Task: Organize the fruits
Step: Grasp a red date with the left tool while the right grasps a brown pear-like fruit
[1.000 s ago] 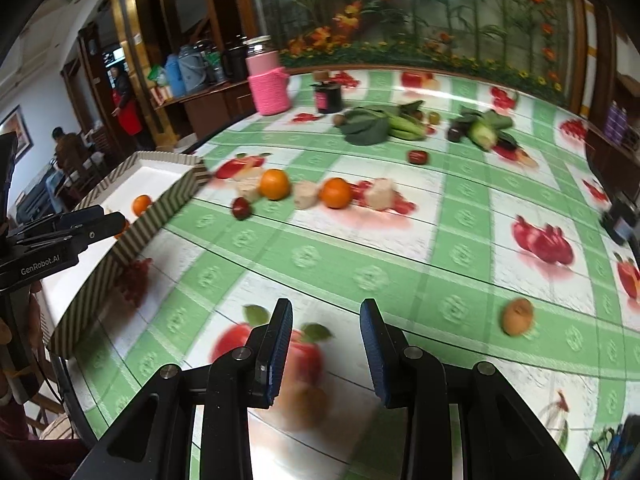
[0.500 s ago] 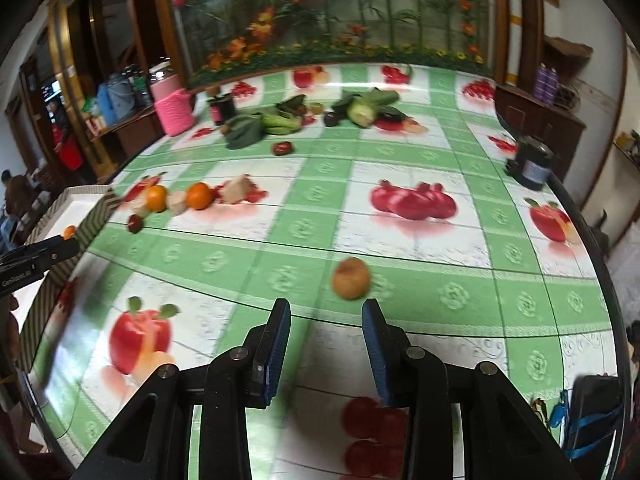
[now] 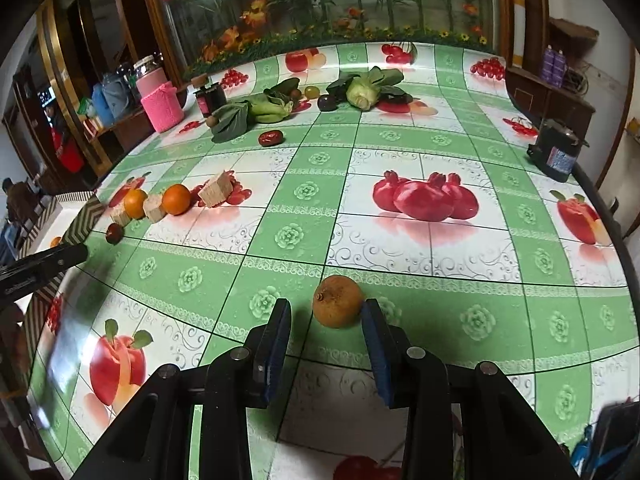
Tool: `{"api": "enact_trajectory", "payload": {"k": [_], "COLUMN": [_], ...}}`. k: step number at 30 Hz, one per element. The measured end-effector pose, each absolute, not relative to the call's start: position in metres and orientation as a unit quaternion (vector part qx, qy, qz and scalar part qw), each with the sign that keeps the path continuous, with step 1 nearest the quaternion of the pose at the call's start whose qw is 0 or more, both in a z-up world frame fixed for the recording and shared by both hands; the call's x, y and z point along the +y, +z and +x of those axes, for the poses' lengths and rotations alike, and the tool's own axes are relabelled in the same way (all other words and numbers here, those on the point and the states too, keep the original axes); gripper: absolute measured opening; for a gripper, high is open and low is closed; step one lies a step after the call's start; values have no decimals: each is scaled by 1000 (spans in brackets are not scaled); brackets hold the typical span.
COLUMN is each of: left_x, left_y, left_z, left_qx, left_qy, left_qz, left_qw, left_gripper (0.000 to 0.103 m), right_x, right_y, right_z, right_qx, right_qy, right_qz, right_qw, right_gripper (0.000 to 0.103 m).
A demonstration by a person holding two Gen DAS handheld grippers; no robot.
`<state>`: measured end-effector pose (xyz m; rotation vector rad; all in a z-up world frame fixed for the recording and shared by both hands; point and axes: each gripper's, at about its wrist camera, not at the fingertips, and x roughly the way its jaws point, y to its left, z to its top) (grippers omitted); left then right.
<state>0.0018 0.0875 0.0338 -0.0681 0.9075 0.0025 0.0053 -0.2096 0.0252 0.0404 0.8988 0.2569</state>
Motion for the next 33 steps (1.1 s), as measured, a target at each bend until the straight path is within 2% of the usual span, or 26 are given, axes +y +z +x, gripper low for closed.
{"api": "enact_trajectory", "payload": {"k": [13,15,17,18,19,33], "left_x": [81,81,82,85,87,88], "left_y": [13,10,10,11,11,35], "left_z": [45,45,44,44,44,-9], "left_qx": [455,451,444,443,445,434], "left_qy": [28,30,31,26,23,-29], "left_qz": [-49,-45,-40,-46,-51,-46], "left_qw": [889,891,895,895,894,900], "left_gripper": [60,53,31,25,24,24], "right_x": [-212,-214,-215,-215,-215,-207], "right_y": [20,20,20,20,20,28], "right_z": [7,7,7,7,7,-14], "right_qx": [425,425,425,425,425,419], "right_qy": [140,142,144,146,146,171], "right_qz": [18,22,24,25,25,49], "right_qw": [894,894,893,893,893,890], "right_gripper": [32,29,26,26,26,25]}}
